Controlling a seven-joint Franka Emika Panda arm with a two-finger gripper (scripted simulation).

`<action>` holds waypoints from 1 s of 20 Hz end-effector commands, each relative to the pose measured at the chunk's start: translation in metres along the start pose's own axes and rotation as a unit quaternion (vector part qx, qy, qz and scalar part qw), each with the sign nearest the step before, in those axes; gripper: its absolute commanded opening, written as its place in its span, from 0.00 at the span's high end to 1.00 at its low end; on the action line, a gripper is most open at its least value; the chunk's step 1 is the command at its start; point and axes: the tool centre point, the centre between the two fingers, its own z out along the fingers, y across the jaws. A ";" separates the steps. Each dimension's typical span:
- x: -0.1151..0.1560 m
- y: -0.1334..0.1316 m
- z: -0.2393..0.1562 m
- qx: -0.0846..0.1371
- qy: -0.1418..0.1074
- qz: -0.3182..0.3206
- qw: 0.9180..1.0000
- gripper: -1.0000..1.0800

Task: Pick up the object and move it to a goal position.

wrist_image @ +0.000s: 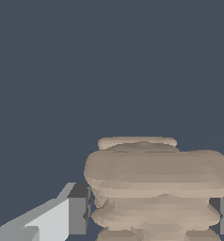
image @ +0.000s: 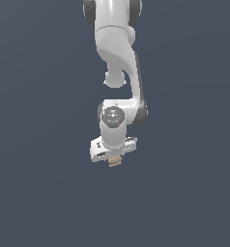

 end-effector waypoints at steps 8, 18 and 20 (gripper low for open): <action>-0.022 0.012 -0.043 0.000 0.001 0.000 1.000 1.00; -0.069 0.037 -0.132 0.000 0.001 0.000 1.000 1.00; -0.080 0.043 -0.153 0.000 0.001 0.000 1.000 1.00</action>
